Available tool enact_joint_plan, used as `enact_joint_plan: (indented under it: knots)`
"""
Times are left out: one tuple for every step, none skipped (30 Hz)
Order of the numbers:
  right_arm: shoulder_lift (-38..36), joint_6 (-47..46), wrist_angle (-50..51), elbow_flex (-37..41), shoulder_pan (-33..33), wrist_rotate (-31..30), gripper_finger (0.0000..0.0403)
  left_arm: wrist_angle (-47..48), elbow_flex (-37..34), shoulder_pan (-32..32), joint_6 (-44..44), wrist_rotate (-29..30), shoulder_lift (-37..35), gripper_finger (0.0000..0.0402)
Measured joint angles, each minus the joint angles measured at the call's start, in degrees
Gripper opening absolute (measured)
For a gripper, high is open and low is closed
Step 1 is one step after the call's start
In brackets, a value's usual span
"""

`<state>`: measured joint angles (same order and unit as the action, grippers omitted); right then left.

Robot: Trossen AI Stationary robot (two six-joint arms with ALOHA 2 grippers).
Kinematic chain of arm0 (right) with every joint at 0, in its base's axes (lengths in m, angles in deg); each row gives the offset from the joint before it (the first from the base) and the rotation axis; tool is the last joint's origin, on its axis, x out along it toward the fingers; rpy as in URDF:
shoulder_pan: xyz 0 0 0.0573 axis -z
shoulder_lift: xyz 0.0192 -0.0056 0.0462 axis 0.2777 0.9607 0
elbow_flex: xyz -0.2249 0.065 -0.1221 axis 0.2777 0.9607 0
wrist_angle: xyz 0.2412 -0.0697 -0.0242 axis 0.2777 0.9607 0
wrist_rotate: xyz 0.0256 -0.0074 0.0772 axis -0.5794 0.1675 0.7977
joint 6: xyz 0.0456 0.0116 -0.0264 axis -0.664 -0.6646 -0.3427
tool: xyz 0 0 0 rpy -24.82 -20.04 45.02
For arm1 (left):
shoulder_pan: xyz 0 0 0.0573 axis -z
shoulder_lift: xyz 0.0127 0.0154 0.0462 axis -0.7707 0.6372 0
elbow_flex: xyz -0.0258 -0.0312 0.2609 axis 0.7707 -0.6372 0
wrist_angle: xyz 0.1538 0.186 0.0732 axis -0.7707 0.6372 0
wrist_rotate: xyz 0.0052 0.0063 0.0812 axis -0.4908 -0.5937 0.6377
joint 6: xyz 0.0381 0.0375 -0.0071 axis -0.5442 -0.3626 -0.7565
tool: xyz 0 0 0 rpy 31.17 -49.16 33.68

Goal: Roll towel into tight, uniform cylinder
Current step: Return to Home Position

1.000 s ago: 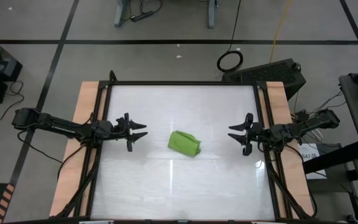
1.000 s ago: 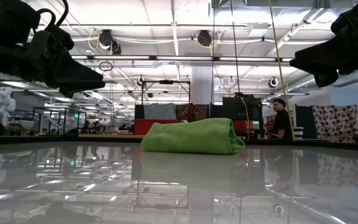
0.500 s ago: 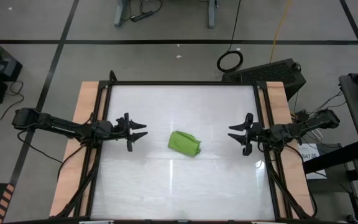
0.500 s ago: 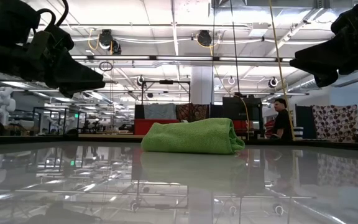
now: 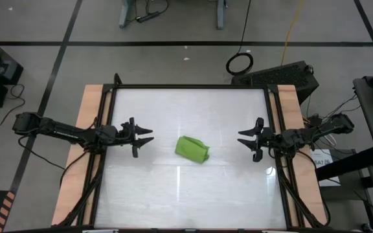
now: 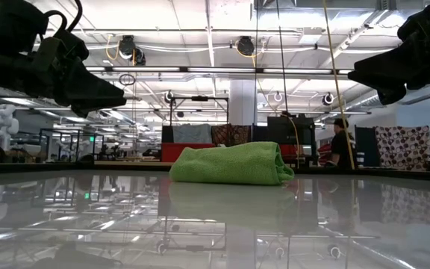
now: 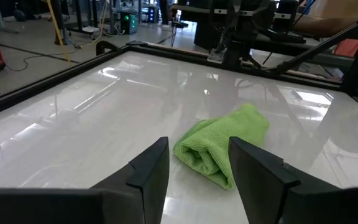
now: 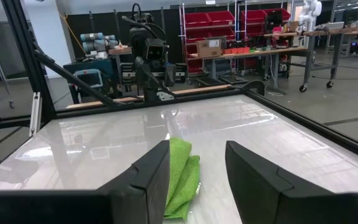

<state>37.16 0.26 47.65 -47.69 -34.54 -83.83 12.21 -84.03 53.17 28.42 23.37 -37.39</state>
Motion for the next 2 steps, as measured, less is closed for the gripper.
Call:
enact_joint_plan:
  knots:
    - [0.0,-0.02,0.0,0.0,0.0,-0.01,0.0146,0.01,-0.01,0.0,0.01,0.0,0.0,0.0171]
    - [0.0,0.0,0.0,0.0,0.0,-0.01,0.0146,0.0,0.0,0.01,0.01,0.0,0.0,0.0171]
